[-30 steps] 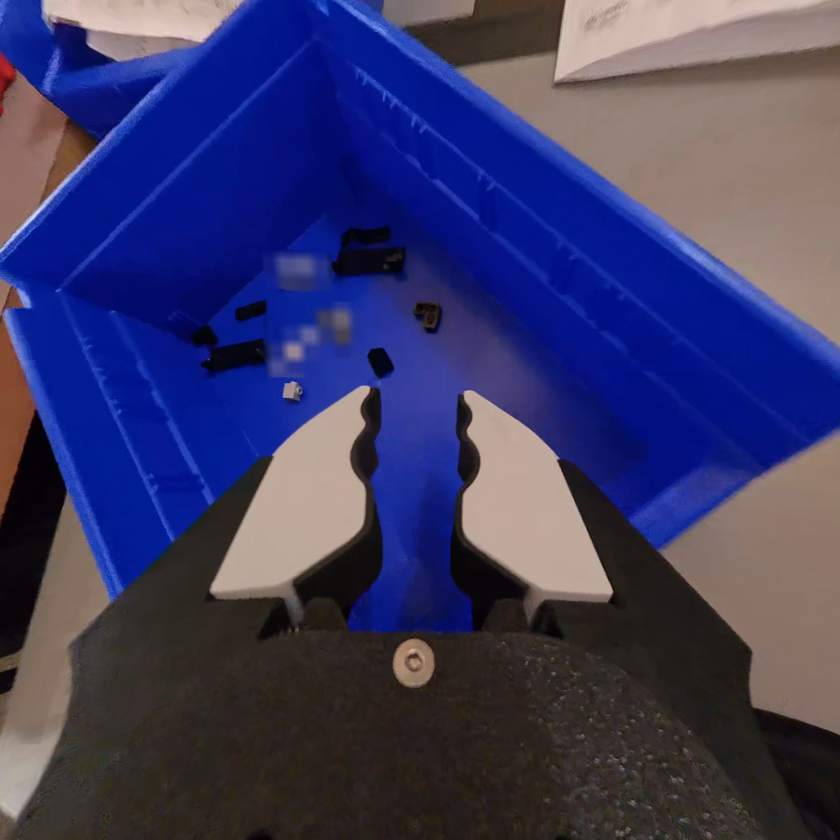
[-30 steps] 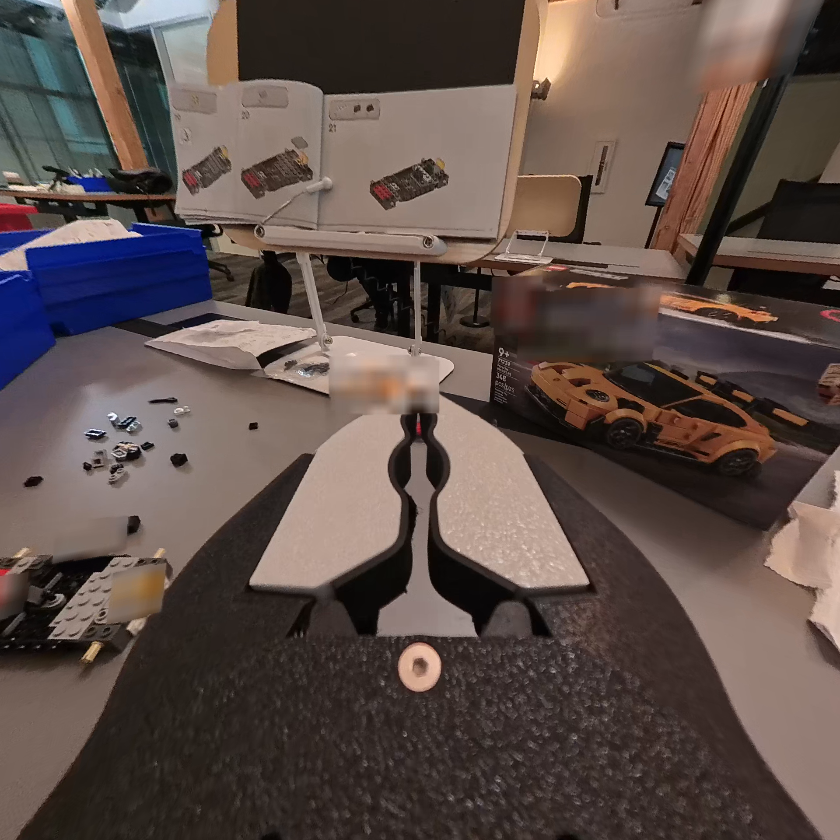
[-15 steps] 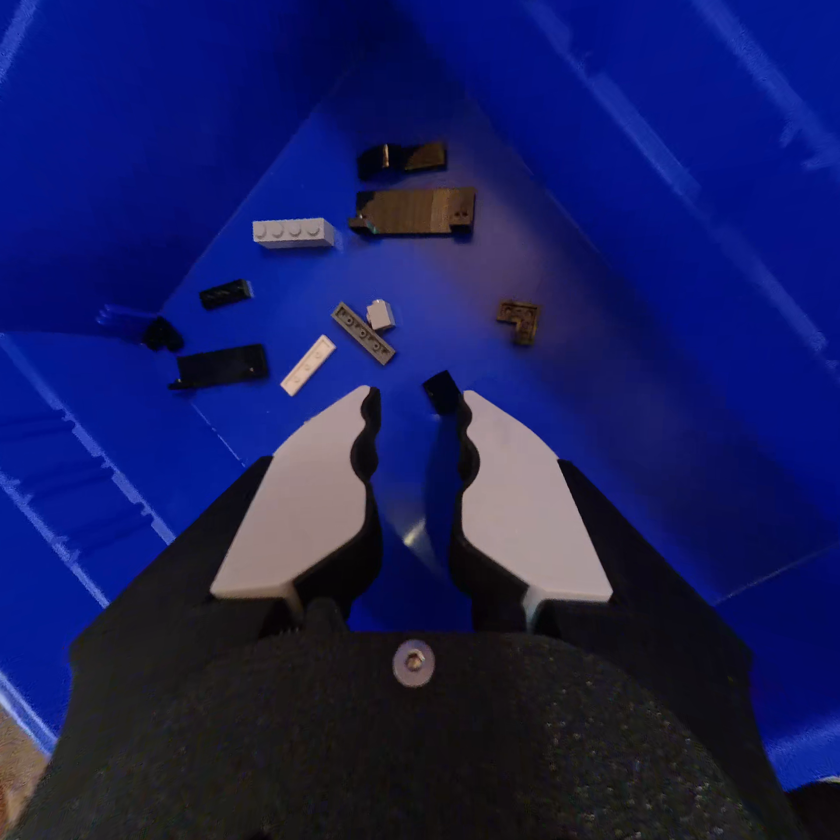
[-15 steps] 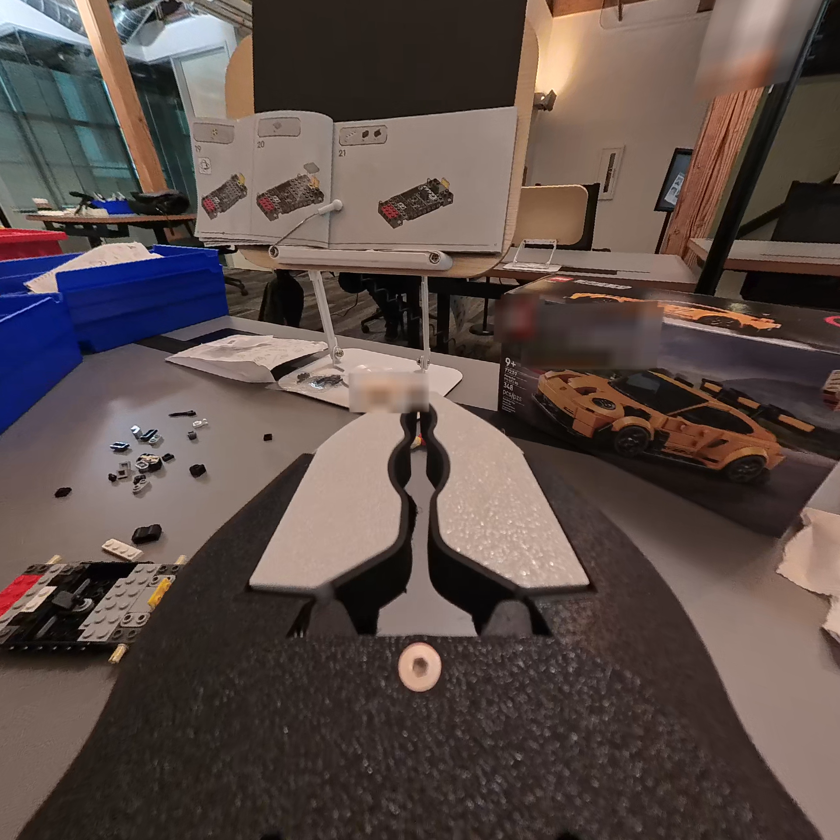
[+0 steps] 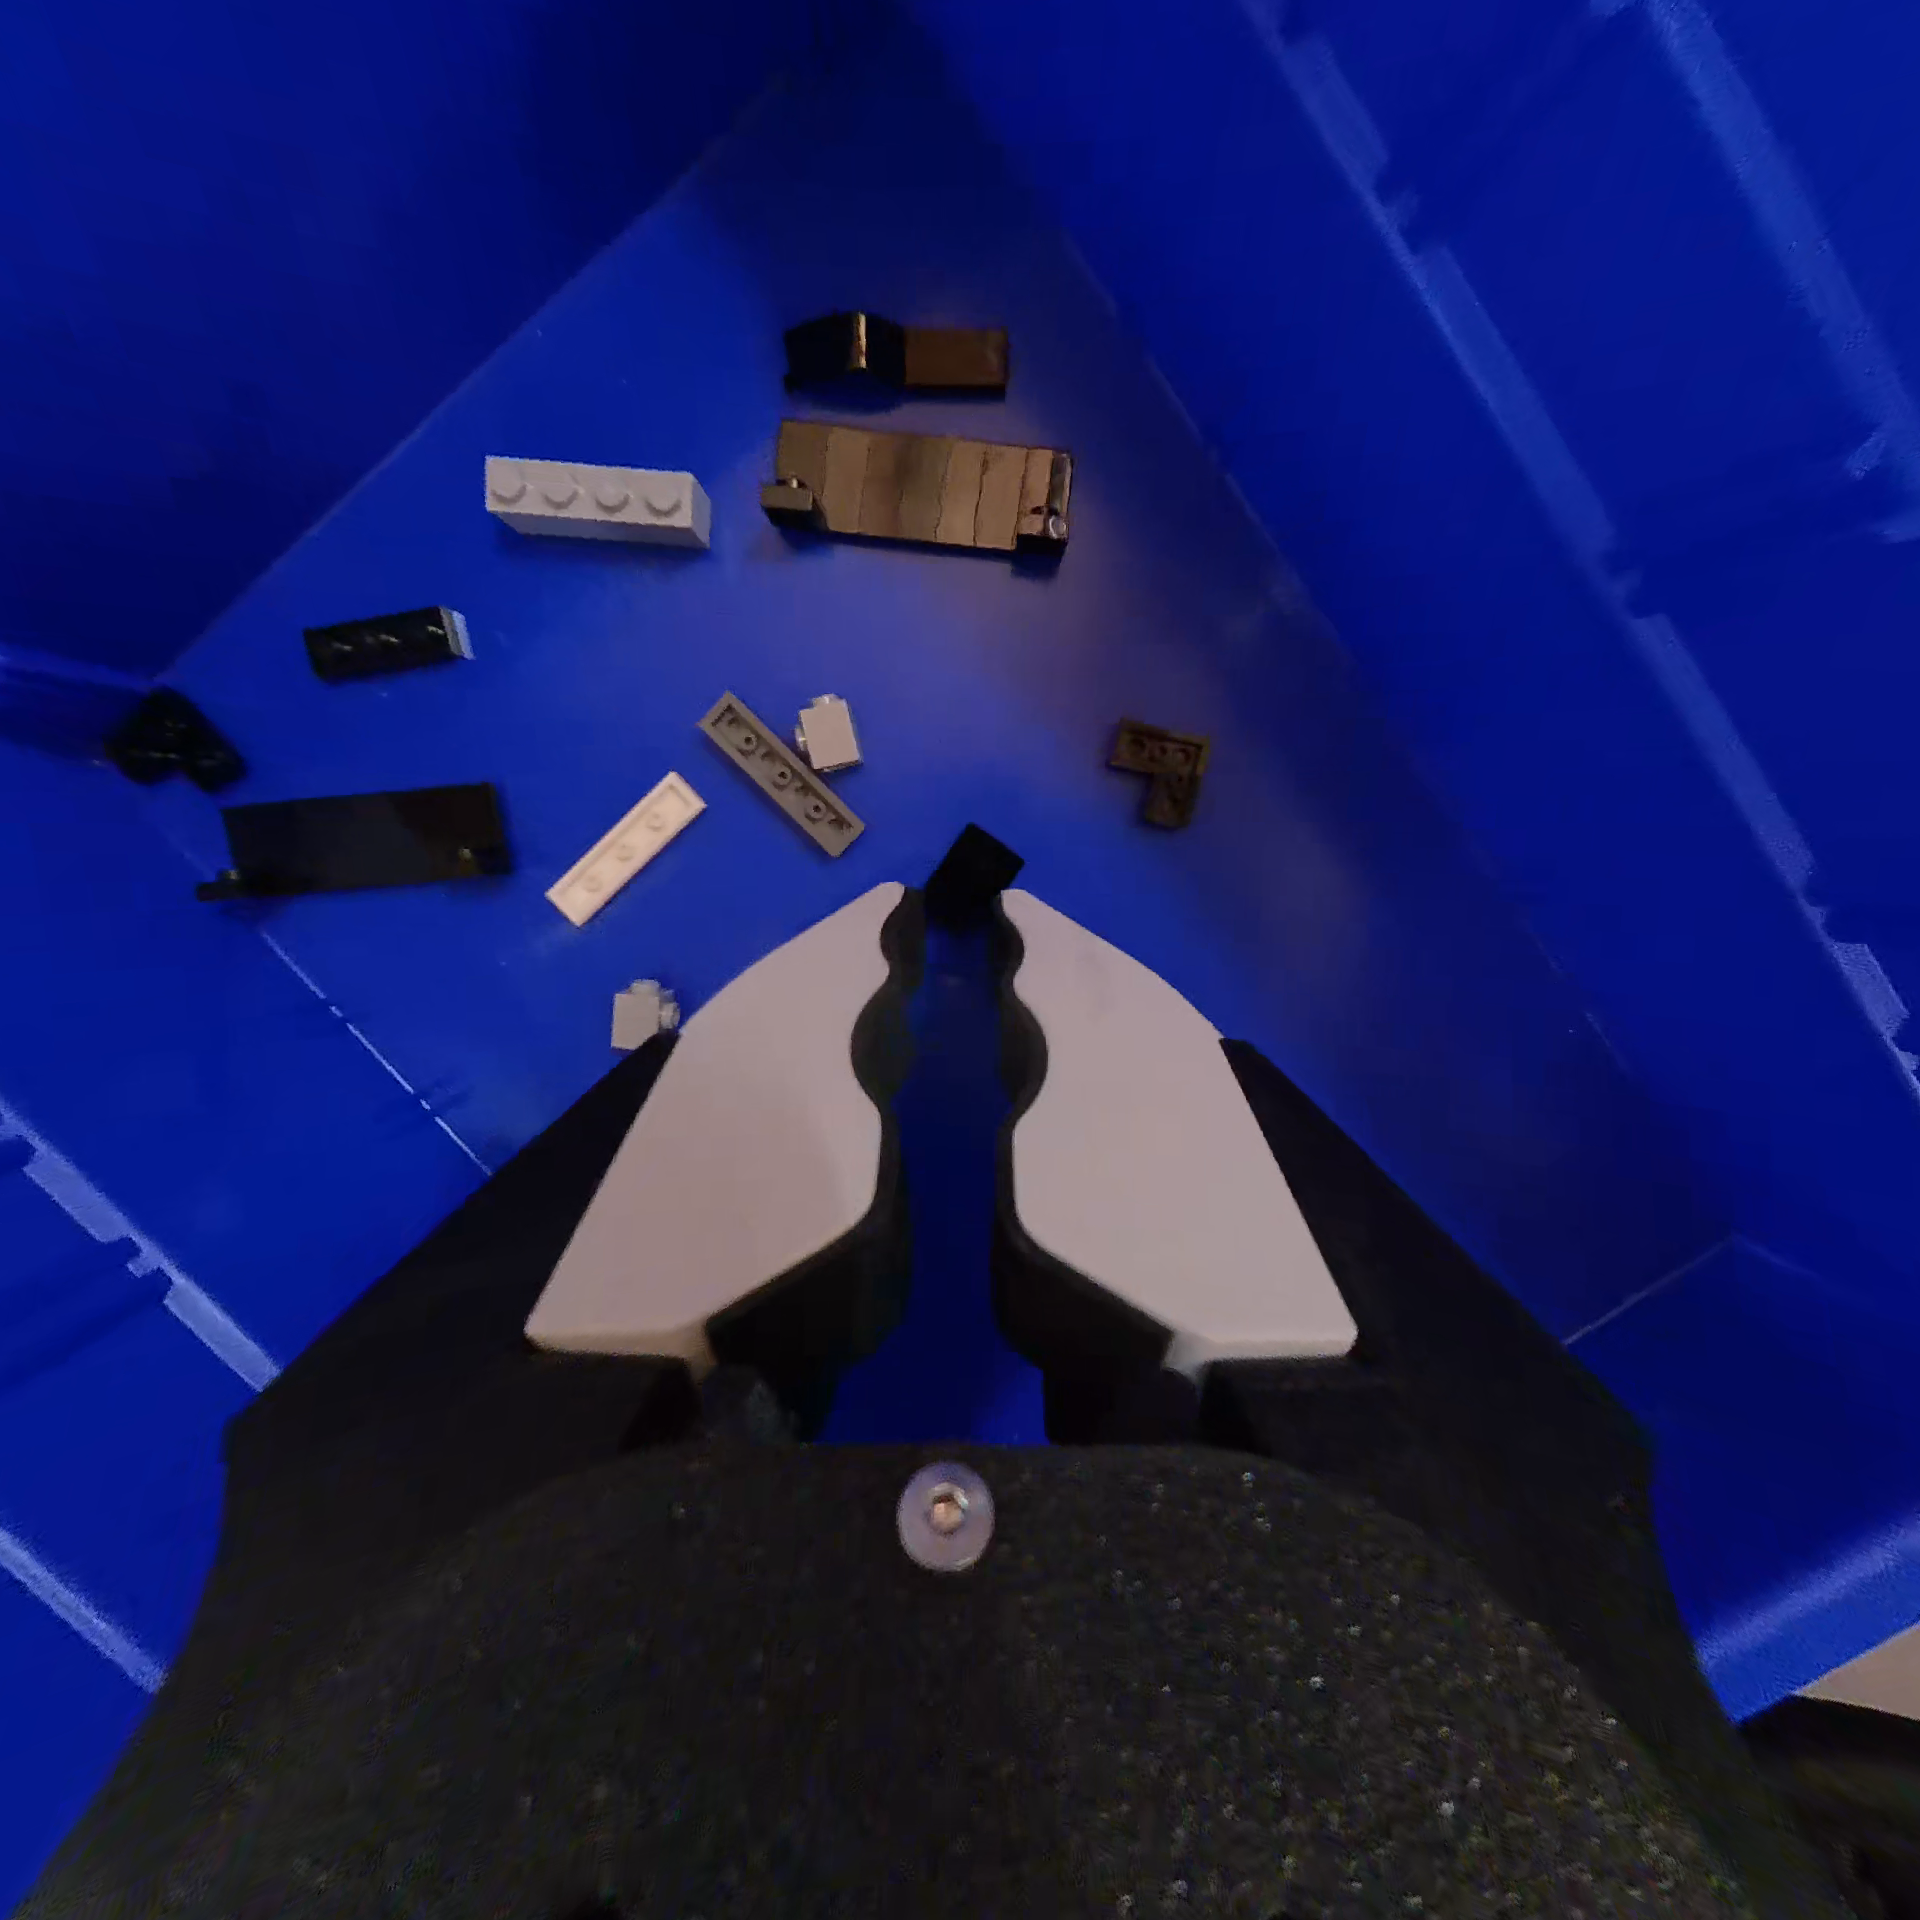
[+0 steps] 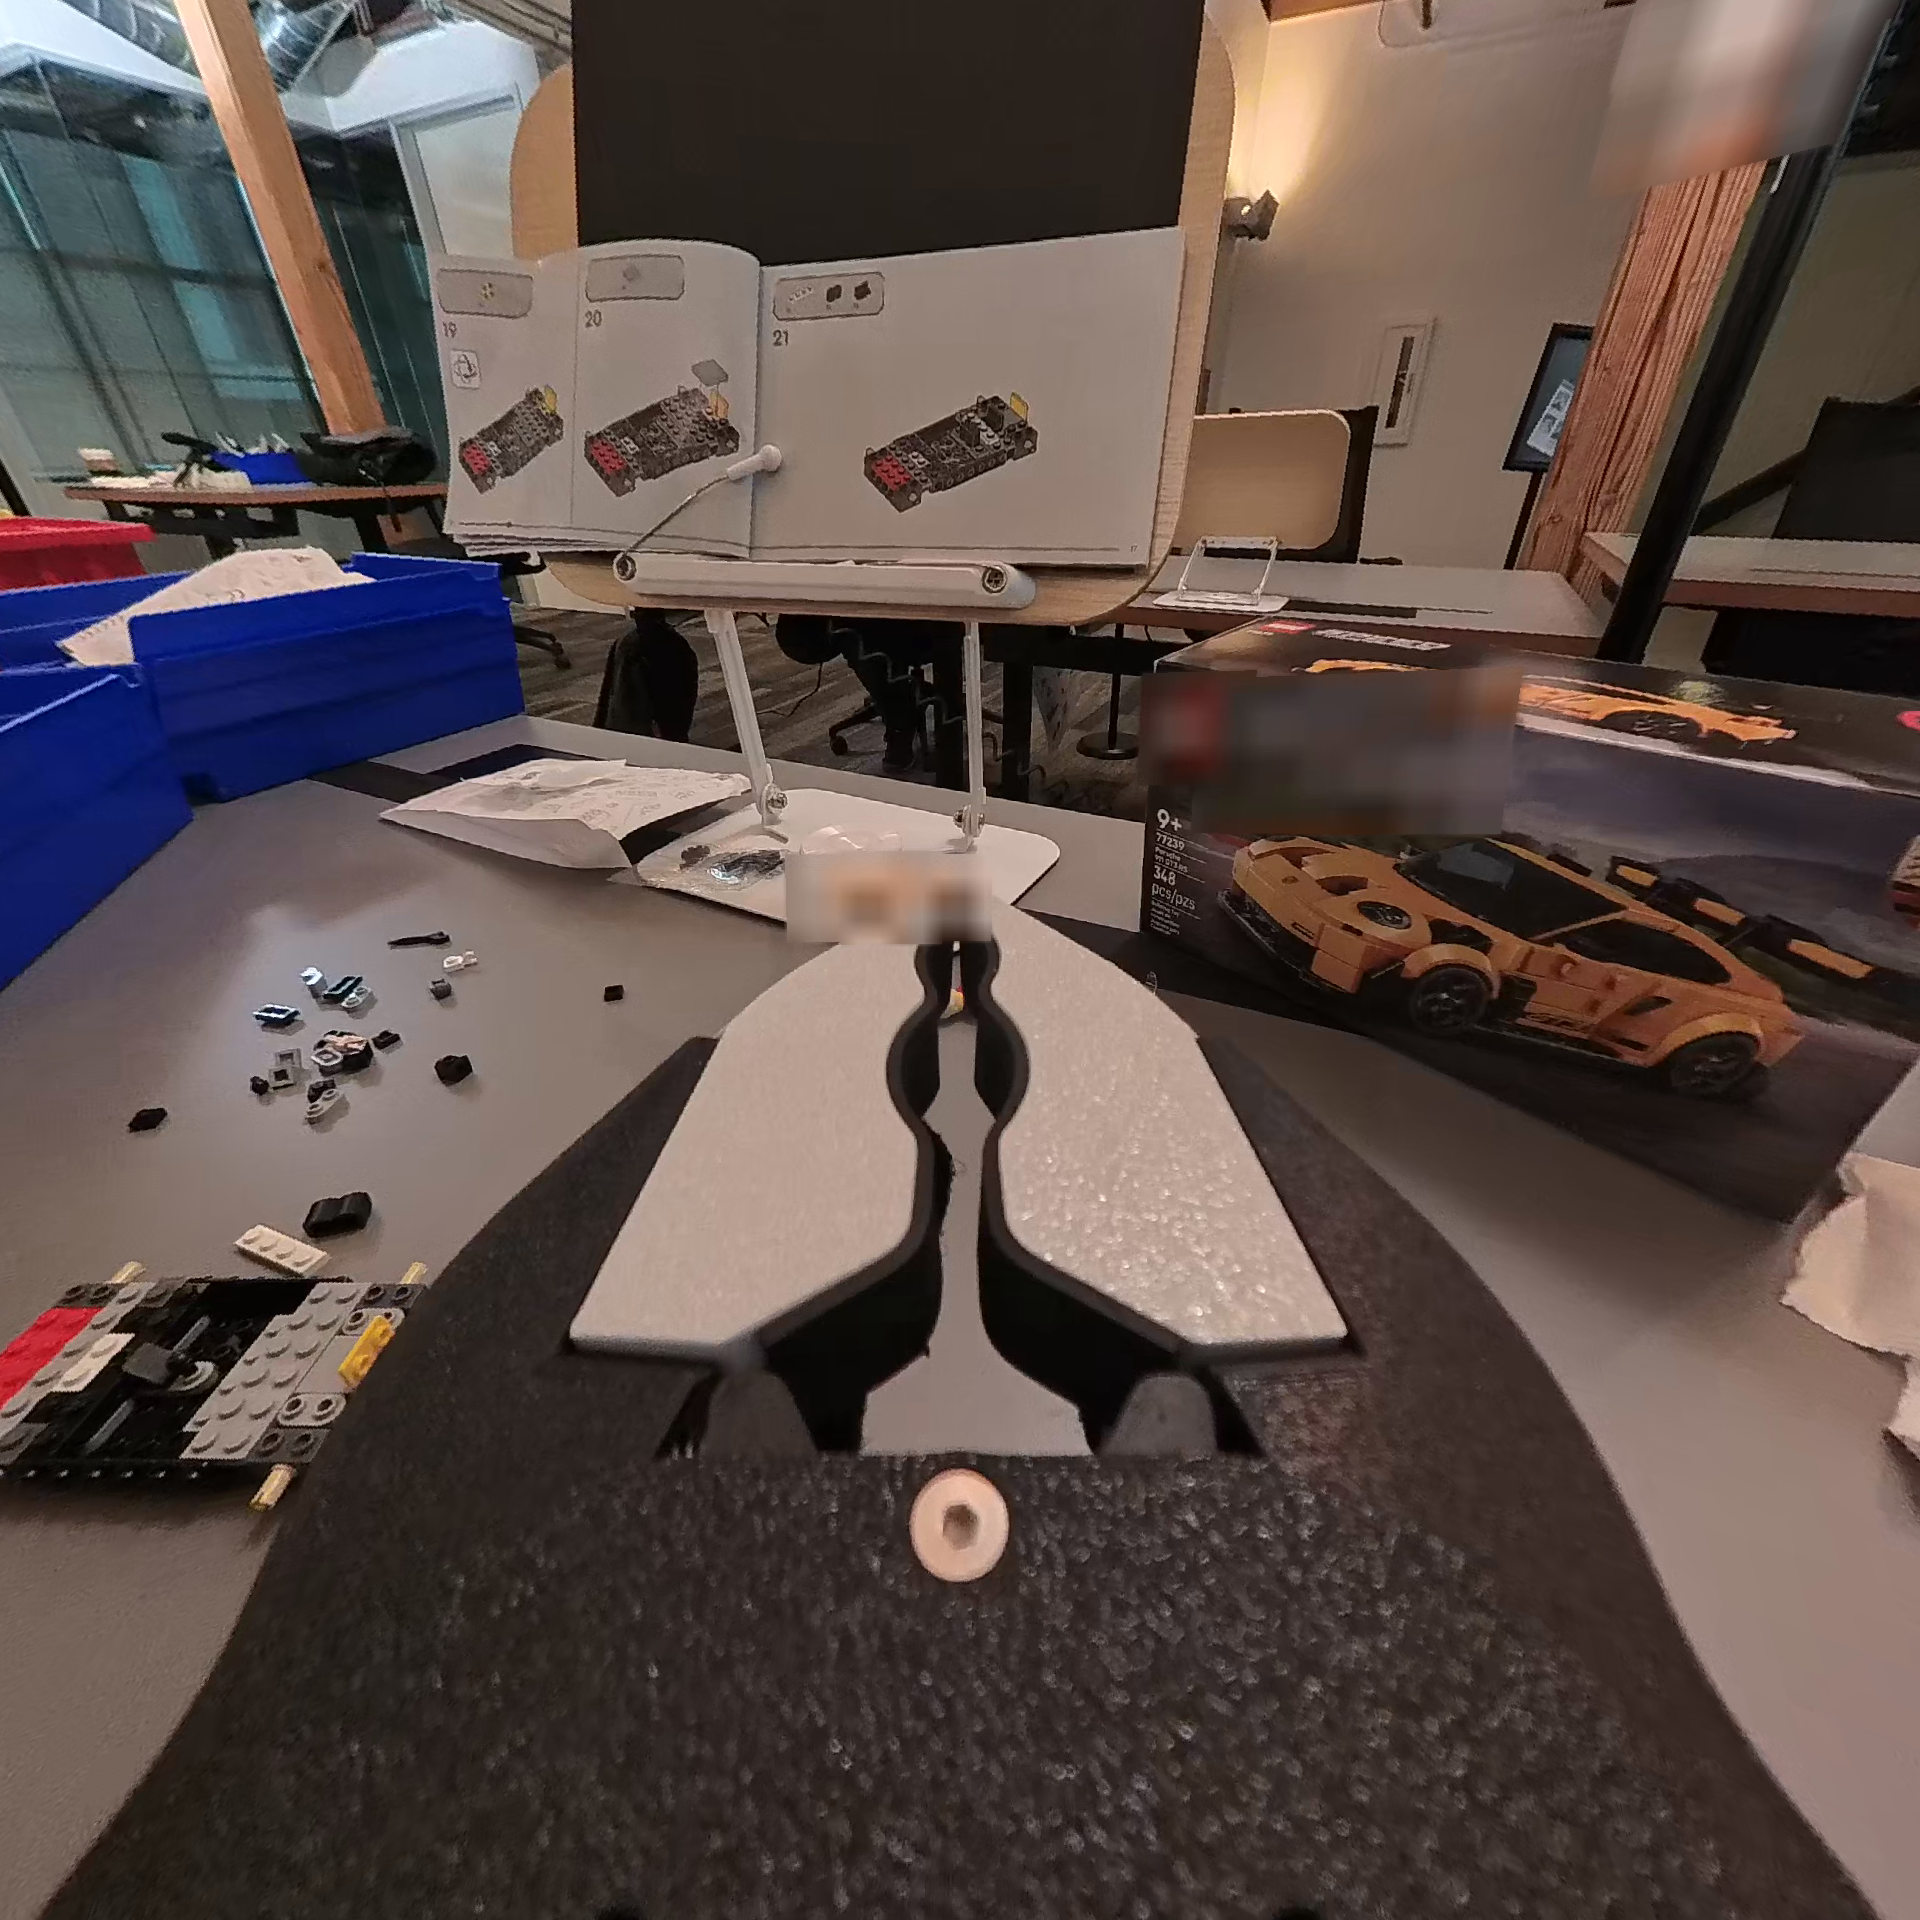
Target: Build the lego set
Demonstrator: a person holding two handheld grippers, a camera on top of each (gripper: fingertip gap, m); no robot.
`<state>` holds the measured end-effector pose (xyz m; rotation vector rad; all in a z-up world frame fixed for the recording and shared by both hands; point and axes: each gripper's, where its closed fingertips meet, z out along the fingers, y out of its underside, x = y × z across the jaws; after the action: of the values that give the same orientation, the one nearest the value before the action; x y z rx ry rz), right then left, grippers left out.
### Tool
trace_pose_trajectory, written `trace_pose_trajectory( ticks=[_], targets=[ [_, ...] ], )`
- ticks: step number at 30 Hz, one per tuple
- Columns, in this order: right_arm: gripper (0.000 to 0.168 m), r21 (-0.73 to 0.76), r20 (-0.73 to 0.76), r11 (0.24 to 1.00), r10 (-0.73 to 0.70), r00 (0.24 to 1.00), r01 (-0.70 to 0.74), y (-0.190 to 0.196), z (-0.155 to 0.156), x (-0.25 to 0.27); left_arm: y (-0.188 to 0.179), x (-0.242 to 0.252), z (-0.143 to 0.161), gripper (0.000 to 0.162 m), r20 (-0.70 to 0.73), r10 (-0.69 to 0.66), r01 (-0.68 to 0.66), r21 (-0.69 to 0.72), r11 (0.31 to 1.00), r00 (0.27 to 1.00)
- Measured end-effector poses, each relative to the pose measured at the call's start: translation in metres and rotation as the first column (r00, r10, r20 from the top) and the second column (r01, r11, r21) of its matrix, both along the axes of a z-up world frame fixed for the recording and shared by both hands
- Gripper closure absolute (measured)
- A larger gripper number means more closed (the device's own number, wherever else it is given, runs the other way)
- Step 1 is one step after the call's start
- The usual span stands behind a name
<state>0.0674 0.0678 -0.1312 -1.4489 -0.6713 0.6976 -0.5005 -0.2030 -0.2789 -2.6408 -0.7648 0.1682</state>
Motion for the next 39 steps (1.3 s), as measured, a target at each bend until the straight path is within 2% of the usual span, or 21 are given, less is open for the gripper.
trace_pose_trajectory(
  ticks=[2,4,9,12,15,16,18,22,27,29,34,36,39],
  targets=[
    [0.168,0.004,-0.003,1.000,-0.001,1.000,0.001,0.000,0.002,0.001,0.000,0.000,0.001,0.151,0.001,-0.001,0.001,0.009,1.000,1.000],
    [0.168,0.009,-0.005,1.000,-0.003,1.000,0.003,-0.001,0.003,0.001,0.002,0.003,0.007,0.161,0.004,-0.004,0.003,0.061,0.998,1.000],
    [0.168,0.012,0.000,1.000,0.006,1.000,-0.006,-0.003,0.003,-0.001,0.024,0.038,0.060,0.161,-0.024,-0.096,0.099,0.335,0.937,0.995],
    [0.168,0.012,0.008,1.000,0.015,1.000,-0.015,-0.004,0.001,-0.003,0.019,0.038,0.076,0.161,-0.123,-0.089,0.126,0.336,0.933,0.988],
    [0.168,0.020,0.007,1.000,0.019,1.000,-0.019,-0.006,0.003,-0.004,0.012,0.027,0.065,0.158,-0.105,-0.069,0.095,0.265,0.959,0.992],
    [0.168,0.022,0.008,1.000,0.019,1.000,-0.019,-0.007,0.003,-0.004,0.011,0.026,0.056,0.143,-0.073,-0.077,0.091,0.227,0.970,0.994],
    [0.168,0.022,0.011,1.000,0.020,1.000,-0.020,-0.007,0.003,-0.004,0.010,0.022,0.040,0.135,-0.057,-0.102,0.110,0.160,0.981,0.993],
    [0.168,0.024,0.015,1.000,0.019,1.000,-0.019,-0.006,0.003,-0.003,0.003,0.009,0.014,0.131,-0.026,-0.104,0.105,0.035,0.994,0.994],
    [0.168,0.018,0.021,1.000,0.025,0.999,-0.025,-0.006,0.001,-0.005,0.004,0.000,0.002,0.141,-0.009,-0.088,0.088,-0.005,0.996,0.996],
    [0.168,0.017,0.021,1.000,0.026,0.999,-0.026,-0.006,0.000,-0.005,0.006,0.002,0.000,0.148,0.020,-0.091,0.091,0.010,0.996,0.996],
    [0.168,0.011,0.019,1.000,0.027,0.999,-0.027,-0.006,0.000,-0.004,0.005,0.006,0.004,0.151,0.042,-0.107,0.105,0.044,0.993,0.993],
    [0.168,0.012,0.019,1.000,0.028,0.999,-0.028,-0.006,0.000,-0.004,0.010,0.014,0.018,0.151,0.049,-0.114,0.107,0.135,0.985,0.992],
    [0.168,0.012,0.023,0.999,0.034,0.999,-0.034,-0.007,-0.001,-0.005,0.022,0.037,0.058,0.151,0.034,-0.165,0.145,0.325,0.934,0.986]
  ],
)
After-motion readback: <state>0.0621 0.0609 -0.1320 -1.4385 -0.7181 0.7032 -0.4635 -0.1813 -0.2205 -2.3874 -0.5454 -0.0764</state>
